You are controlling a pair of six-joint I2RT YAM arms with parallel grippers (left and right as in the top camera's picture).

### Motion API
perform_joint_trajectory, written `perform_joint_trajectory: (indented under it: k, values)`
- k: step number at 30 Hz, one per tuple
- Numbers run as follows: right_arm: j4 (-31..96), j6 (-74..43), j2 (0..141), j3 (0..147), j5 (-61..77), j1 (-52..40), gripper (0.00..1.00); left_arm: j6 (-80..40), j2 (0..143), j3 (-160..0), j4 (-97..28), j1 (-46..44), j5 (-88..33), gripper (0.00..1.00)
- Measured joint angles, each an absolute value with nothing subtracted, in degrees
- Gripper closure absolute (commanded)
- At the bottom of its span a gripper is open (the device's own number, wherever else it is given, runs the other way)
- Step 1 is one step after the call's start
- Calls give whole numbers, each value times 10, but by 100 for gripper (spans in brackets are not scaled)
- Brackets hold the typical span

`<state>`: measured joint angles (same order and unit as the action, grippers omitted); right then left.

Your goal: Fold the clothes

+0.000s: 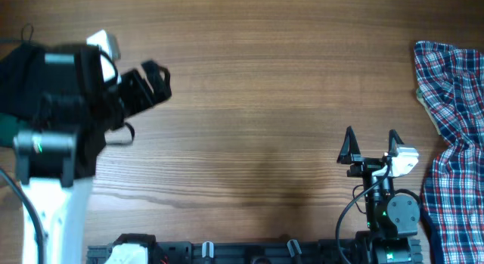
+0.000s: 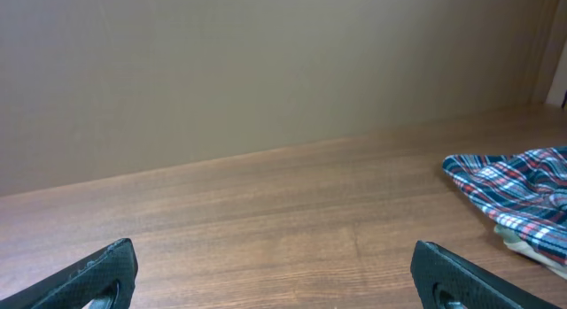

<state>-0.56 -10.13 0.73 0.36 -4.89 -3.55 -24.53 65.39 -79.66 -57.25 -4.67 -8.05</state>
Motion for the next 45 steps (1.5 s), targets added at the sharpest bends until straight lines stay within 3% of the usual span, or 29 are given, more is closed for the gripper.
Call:
perform_joint_trajectory:
  k: [6, 12, 27, 34, 45]
  values:
    - [-5, -101, 7, 4, -47, -36, 0, -246, 463, -388, -235, -47, -67, 0]
    - [-4, -101, 7, 4, -47, -36, 1, -246, 335, -120, 71, -47, -62, 0]
    - [-4, -101, 7, 4, -47, -36, 0, -231, 164, -7, 77, -24, -43, 0]
    - [-5, -101, 7, 4, -47, -36, 0, -153, 39, -6, -38, -24, -36, 0]
    - [-4, -101, 7, 4, -47, -36, 0, -97, 8, -6, -39, -10, -28, 0]
